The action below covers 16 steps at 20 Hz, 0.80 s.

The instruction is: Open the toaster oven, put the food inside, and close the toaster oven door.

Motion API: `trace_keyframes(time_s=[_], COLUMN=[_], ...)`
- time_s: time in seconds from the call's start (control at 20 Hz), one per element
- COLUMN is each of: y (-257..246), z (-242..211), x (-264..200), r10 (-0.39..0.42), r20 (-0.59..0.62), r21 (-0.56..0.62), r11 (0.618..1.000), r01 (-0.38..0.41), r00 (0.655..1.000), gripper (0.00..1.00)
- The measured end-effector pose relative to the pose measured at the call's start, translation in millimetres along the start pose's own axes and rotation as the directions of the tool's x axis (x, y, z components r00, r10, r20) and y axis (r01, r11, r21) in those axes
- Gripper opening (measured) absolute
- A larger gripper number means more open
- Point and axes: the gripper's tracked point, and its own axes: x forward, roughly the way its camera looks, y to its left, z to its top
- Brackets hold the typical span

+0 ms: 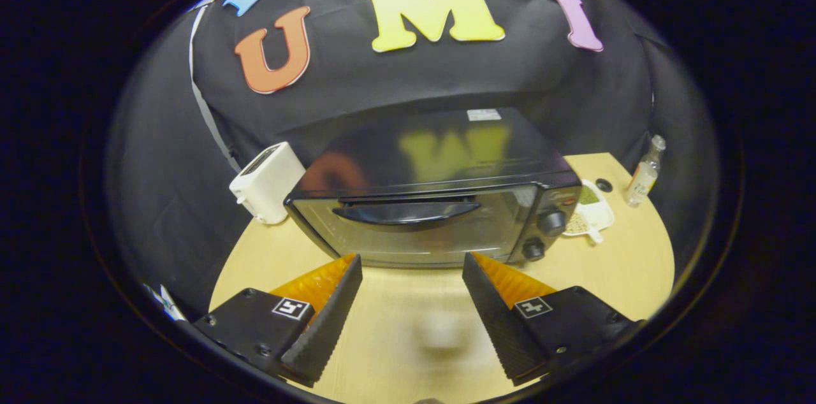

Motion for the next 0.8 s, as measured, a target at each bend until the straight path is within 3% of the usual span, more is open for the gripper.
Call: trace_keyframes(time_s=[0.2,0.45,0.65,0.8], y=[-25,-58,-73,-73], z=[-4,10,42,81], x=[-85,-221,-318,-374], r10=[-0.03,-0.112,-0.146,-0.132], r20=[0.09,0.257,0.386,0.508], r21=[0.035,0.007,-0.026,-0.036], r11=[0.999,0.994,0.985,0.984], r01=[0.027,0.113,0.169,0.175], r00=[0.995,0.96,0.911,0.851], gripper=[1.0,1.0,1.0,1.0])
